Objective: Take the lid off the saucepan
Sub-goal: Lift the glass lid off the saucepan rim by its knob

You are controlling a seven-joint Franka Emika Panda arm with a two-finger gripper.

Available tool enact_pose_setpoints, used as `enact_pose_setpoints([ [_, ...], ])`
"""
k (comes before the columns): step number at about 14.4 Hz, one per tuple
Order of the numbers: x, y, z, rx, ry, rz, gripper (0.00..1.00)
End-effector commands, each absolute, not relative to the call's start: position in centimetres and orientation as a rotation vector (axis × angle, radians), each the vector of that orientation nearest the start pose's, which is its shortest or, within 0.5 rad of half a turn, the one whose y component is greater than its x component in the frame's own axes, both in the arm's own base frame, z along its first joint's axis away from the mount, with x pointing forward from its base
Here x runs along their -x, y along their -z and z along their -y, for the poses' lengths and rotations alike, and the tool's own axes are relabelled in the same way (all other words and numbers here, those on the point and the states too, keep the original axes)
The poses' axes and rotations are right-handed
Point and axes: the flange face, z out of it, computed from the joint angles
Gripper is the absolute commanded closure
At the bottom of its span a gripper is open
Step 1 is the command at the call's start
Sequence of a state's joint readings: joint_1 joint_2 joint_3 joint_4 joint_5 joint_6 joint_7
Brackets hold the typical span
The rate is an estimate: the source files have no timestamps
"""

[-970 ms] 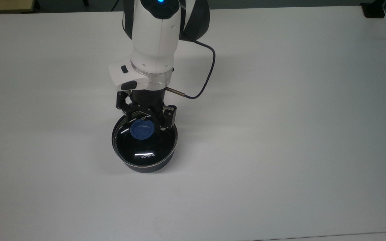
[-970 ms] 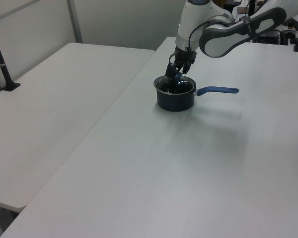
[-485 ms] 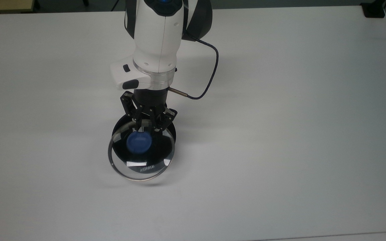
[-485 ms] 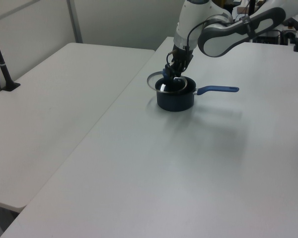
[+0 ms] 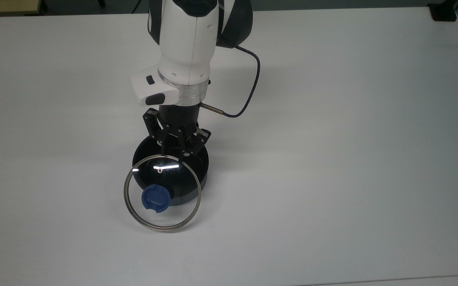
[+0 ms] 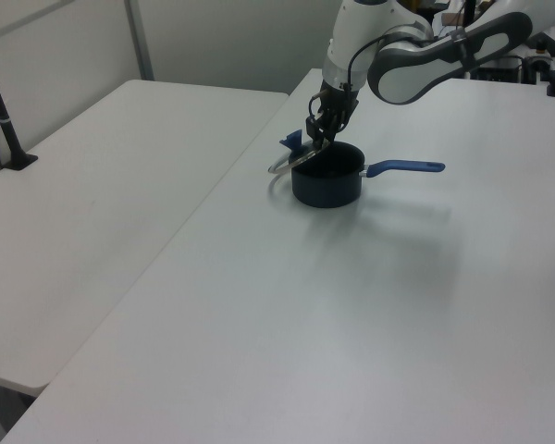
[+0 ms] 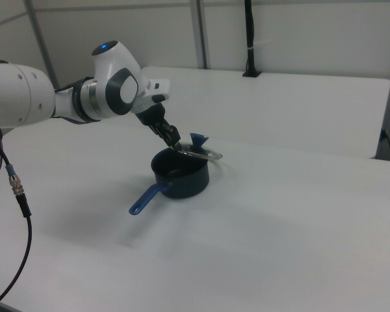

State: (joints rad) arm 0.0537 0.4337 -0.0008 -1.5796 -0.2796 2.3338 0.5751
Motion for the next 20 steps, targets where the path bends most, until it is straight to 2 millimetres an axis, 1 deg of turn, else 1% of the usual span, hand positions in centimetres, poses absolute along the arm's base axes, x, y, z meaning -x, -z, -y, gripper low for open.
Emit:
enact_pose_setpoints([
  [1,-70.4,-42.2,-3.7,3.160,0.624,-0.567,0.56],
  [2,-70.4,-42.2,-3.6,3.152,0.615,-0.585,0.35],
  [3,-70.4,-42.3,-3.6,3.144,0.615,-0.598,0.20],
  [4,-70.4,-42.4,-3.6,3.142,0.614,-0.602,0.07],
  [6,-70.4,-42.5,-3.5,3.141,0.616,-0.605,0.00],
  [9,-70.7,-42.4,-3.3,3.139,0.632,-0.604,0.00],
  [10,-71.1,-43.2,-3.2,3.128,0.664,-0.604,0.00],
  [11,-71.4,-43.6,-3.1,3.124,0.681,-0.603,0.00],
  [13,-72.6,-44.8,-3.4,3.087,0.789,-0.574,0.00],
  [14,-73.1,-43.9,-3.4,3.083,0.825,-0.547,0.00],
  [15,-73.5,-44.0,-3.3,3.093,0.874,-0.514,0.00],
  [17,-74.6,-42.5,-3.4,3.127,0.929,-0.451,0.00],
  [18,-75.6,-41.8,-3.3,3.124,0.965,-0.434,0.00],
  [20,-76.4,-40.8,-2.9,3.138,0.994,-0.413,0.00],
])
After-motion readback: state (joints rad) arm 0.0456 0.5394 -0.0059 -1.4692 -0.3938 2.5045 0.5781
